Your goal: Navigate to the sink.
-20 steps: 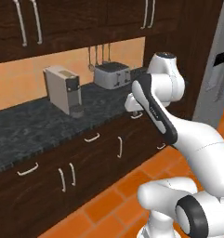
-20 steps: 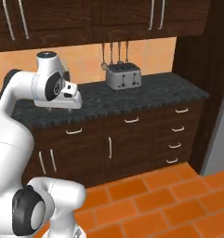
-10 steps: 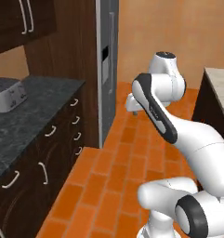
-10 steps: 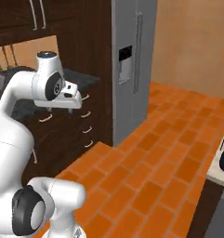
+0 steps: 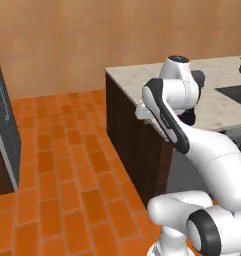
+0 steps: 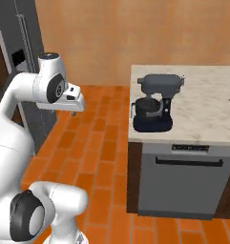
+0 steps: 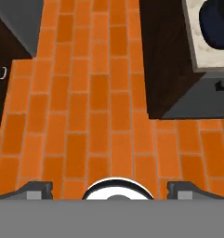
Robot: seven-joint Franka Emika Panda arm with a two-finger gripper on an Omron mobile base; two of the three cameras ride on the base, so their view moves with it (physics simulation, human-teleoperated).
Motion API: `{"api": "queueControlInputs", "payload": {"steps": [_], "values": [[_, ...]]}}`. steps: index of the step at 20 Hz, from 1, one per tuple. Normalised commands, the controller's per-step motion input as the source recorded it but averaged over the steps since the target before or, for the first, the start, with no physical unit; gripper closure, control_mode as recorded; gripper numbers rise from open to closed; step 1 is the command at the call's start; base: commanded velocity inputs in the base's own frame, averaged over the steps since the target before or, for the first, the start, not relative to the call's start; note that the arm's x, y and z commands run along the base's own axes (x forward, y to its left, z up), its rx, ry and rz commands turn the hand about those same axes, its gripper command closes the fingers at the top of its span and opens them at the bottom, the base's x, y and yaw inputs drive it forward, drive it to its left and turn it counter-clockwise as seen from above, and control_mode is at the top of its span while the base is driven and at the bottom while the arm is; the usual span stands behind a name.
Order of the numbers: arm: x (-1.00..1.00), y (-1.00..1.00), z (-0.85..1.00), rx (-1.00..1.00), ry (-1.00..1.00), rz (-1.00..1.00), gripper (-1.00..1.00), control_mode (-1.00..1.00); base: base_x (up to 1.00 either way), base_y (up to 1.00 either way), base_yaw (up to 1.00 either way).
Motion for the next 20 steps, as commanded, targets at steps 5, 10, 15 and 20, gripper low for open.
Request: {"api": "queueControlInputs", "payload": {"steps": [5,10,15,20], "values": [[0.00,0.00,0.00,0.00,0.00,0.00,-1.00,1.00,0.41,-1.00,-0.31],[0.00,0.00,0.00,0.00,0.00,0.00,-1.00,1.00,0.63,-1.00,-0.06],[0.00,0.00,0.00,0.00,0.00,0.00,-1.00,1.00,0.91,-1.00,0.14],[0.00,0.00,0.00,0.00,0.00,0.00,-1.00,1.00,0.68,-1.00,0.21]]}}
